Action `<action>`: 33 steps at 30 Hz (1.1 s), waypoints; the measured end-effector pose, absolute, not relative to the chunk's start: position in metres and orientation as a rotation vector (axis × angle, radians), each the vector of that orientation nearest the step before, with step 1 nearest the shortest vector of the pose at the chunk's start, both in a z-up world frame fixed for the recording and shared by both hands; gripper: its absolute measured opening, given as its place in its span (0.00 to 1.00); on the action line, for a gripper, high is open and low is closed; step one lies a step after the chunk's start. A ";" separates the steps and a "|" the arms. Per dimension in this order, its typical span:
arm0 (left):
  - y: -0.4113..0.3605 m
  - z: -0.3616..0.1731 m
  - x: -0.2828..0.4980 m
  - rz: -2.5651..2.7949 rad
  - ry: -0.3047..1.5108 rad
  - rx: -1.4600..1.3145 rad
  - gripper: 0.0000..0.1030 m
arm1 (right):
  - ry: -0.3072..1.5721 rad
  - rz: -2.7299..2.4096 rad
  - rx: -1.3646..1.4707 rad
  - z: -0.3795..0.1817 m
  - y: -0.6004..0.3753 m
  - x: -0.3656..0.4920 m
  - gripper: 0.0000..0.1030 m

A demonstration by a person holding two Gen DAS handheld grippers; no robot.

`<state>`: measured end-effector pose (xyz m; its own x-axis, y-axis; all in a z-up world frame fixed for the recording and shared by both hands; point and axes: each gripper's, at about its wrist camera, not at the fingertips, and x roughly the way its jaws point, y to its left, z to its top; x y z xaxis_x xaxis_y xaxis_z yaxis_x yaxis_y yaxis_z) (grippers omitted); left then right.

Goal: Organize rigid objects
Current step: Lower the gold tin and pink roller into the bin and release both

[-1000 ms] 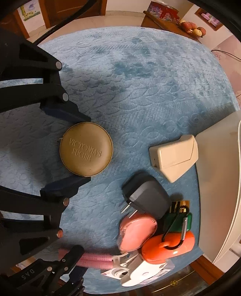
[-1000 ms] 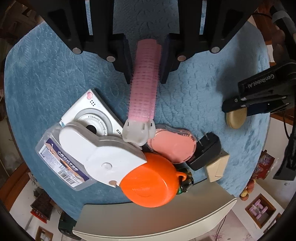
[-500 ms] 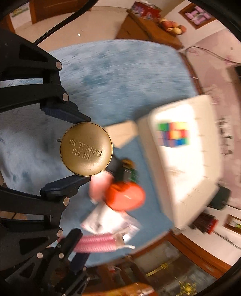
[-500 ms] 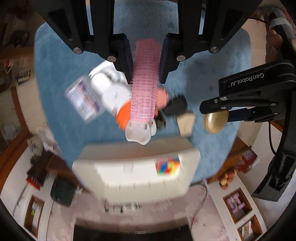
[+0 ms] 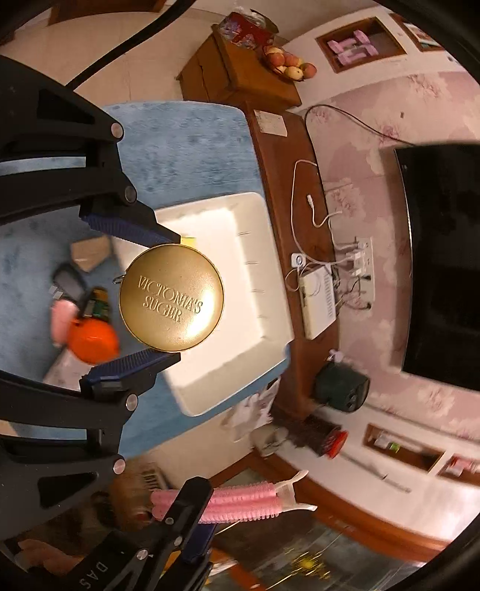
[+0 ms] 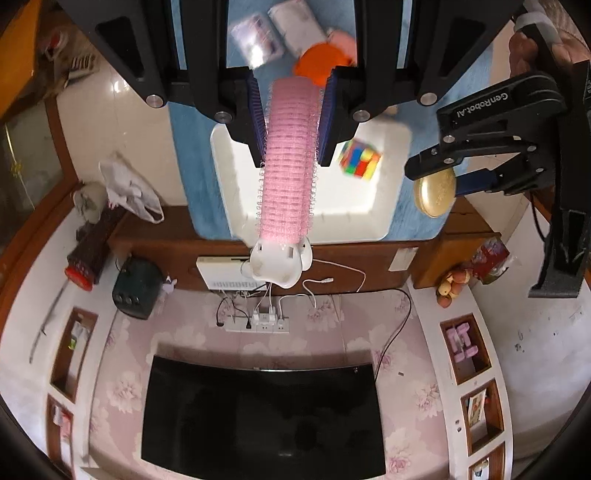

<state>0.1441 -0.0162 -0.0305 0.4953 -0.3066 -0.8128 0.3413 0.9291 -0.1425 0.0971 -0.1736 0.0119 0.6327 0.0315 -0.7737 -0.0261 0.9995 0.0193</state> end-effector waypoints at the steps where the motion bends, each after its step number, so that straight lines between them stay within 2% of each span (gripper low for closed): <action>1: -0.021 -0.034 0.157 -0.376 0.969 0.029 0.57 | 0.893 0.039 0.006 0.007 -0.178 0.106 0.26; 14: -0.058 -0.142 0.241 -0.132 1.131 -0.026 0.57 | 1.153 0.114 -0.009 -0.141 -0.218 0.207 0.26; 20: -0.075 -0.179 0.251 -0.080 1.190 0.013 0.57 | 1.205 0.140 -0.003 -0.174 -0.225 0.221 0.27; 28: -0.080 -0.197 0.254 -0.009 1.213 0.036 0.58 | 1.229 0.172 -0.040 -0.195 -0.227 0.225 0.30; 29: -0.080 -0.196 0.254 -0.011 1.217 0.030 0.60 | 1.227 0.180 -0.052 -0.194 -0.226 0.224 0.35; 31: -0.079 -0.191 0.251 -0.010 1.205 0.014 0.75 | 1.222 0.191 -0.057 -0.191 -0.224 0.221 0.45; 33: -0.076 -0.184 0.247 -0.005 1.193 -0.002 0.85 | 1.203 0.200 -0.056 -0.187 -0.224 0.217 0.47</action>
<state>0.2475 -0.0761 -0.1842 0.3687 -0.0050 -0.9295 0.0034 1.0000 -0.0041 0.2166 -0.2240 -0.1870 0.3439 0.1239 -0.9308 -0.1836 0.9810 0.0628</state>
